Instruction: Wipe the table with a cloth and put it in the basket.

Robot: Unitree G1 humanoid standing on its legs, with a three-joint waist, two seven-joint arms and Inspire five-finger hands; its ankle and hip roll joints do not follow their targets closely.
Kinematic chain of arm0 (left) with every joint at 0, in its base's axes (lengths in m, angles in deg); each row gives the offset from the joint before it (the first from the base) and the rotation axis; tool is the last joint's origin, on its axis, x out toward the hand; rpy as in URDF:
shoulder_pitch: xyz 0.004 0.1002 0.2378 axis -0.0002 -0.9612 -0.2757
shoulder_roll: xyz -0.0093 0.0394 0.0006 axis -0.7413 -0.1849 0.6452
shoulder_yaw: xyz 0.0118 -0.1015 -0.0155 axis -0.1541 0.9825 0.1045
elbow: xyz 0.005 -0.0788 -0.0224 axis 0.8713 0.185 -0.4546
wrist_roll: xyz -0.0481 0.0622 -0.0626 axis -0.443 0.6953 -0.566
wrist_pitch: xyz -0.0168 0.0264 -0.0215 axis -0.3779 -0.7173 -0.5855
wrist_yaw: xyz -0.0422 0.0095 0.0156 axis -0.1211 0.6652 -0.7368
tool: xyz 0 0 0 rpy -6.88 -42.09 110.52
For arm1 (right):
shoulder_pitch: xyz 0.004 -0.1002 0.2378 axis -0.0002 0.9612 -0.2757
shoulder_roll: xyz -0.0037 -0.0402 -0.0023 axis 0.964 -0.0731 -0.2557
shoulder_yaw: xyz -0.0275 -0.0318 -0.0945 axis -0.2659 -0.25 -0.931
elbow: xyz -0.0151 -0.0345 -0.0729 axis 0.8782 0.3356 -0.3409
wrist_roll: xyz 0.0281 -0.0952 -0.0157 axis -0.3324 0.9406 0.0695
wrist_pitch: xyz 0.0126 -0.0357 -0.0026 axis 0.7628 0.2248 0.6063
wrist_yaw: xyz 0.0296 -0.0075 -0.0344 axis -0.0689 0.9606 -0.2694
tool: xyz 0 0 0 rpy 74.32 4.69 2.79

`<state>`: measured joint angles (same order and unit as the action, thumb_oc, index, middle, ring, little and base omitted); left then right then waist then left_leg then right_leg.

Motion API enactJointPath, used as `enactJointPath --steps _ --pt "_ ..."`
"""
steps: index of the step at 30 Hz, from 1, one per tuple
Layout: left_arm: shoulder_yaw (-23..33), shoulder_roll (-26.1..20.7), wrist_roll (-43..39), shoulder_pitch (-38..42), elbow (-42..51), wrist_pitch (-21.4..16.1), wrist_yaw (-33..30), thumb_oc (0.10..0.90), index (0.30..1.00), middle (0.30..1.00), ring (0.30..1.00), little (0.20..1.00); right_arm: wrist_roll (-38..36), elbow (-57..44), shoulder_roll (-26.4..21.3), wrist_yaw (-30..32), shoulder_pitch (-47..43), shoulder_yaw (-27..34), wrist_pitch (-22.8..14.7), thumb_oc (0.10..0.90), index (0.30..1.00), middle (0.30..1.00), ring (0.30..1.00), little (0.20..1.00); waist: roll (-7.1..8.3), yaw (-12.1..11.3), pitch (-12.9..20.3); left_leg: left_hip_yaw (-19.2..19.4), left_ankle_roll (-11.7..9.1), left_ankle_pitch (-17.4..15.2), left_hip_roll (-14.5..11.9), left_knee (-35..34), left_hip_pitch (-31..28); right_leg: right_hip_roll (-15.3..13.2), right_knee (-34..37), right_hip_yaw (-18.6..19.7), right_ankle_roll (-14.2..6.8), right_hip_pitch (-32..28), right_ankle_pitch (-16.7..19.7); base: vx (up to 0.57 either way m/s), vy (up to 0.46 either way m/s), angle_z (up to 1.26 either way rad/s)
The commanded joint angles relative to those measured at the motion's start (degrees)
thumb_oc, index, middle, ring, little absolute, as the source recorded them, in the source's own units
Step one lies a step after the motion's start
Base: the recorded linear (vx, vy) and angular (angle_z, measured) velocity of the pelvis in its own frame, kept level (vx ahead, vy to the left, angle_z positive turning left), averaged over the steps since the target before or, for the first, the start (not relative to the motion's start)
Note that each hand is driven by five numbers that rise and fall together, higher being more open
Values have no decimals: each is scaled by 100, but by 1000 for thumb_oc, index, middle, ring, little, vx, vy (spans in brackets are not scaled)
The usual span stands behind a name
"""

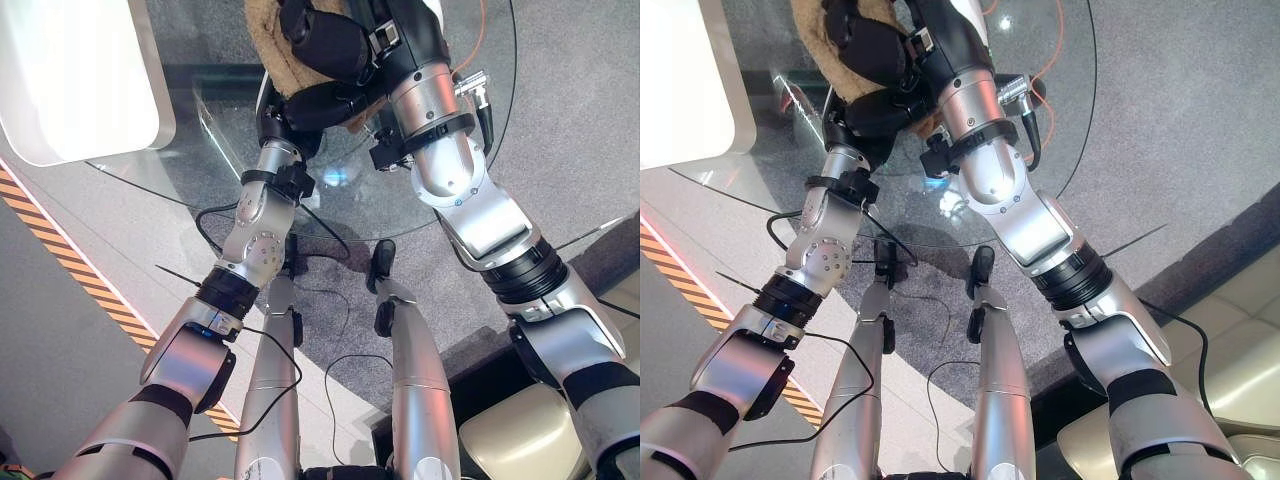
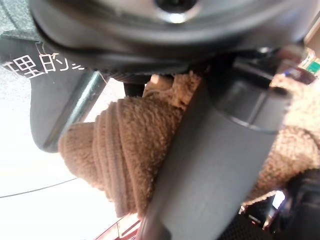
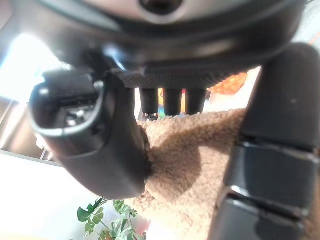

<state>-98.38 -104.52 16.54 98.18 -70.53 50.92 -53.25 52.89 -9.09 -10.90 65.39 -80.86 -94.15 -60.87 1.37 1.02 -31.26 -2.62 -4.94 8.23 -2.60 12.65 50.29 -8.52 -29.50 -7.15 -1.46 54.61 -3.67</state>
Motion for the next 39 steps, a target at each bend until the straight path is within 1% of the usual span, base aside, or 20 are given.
enactJointPath --steps 1,39 --pt "-23 503 -89 857 742 -588 643 100 300 300 300 200 -27 -1030 428 299 -979 331 -915 800 900 900 900 900 59 -66 147 153 121 -366 -116 581 -7 -193 1061 135 -459 -528 744 0 0 0" --pt "-21 496 -92 834 784 -580 671 100 300 300 300 200 45 -1064 434 308 -935 376 -905 800 900 900 900 900 45 -54 147 140 119 -369 -113 574 39 -171 1051 136 -447 -471 731 0 0 0"
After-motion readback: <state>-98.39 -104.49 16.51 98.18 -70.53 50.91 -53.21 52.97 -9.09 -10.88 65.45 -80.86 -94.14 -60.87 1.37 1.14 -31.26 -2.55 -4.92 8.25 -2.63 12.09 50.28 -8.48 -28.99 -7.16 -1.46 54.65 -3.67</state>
